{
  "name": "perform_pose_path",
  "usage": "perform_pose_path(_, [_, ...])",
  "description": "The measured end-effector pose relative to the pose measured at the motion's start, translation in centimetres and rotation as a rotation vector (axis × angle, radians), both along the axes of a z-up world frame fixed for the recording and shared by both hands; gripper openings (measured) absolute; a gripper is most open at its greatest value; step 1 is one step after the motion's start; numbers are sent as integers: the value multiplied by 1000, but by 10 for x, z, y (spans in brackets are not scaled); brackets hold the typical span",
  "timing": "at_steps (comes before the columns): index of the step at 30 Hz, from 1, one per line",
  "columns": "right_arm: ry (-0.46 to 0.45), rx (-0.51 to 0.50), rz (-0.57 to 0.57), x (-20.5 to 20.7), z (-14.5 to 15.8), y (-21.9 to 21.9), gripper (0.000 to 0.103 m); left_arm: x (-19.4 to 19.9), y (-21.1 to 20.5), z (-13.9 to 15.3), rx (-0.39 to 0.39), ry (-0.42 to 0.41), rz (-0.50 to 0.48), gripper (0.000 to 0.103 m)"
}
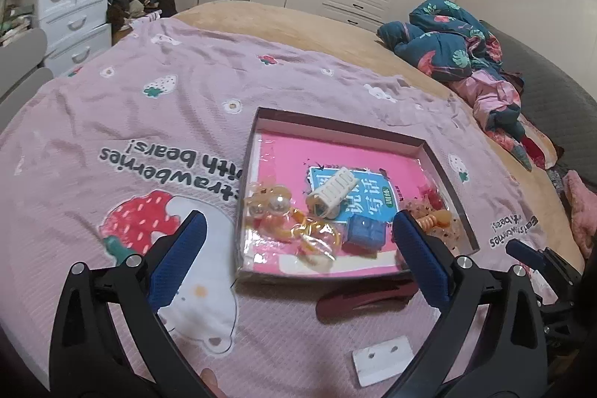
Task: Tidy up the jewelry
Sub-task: 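Grasp the clear earring card with the right gripper while the left grasps the dark red hair clip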
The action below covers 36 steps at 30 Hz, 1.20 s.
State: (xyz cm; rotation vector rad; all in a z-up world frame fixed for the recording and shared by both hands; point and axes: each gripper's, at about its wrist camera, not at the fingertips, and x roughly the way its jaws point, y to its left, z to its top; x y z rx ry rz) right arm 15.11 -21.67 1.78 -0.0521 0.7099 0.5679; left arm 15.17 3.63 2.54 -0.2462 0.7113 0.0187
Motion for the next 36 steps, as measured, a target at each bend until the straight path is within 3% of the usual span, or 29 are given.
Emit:
perform_pose_path(9, [10,-12,35,-17,-2,10,79,-19,4,-1,25,4,14,93])
perform_pose_path(24, [87,-46,125,-40,-33,49,79,-44,13,-12,47,36,30,93])
perform_pose_path(36, [137,-71,158,-49,-55,74,79,-46,1,-34,60,103,-28,93])
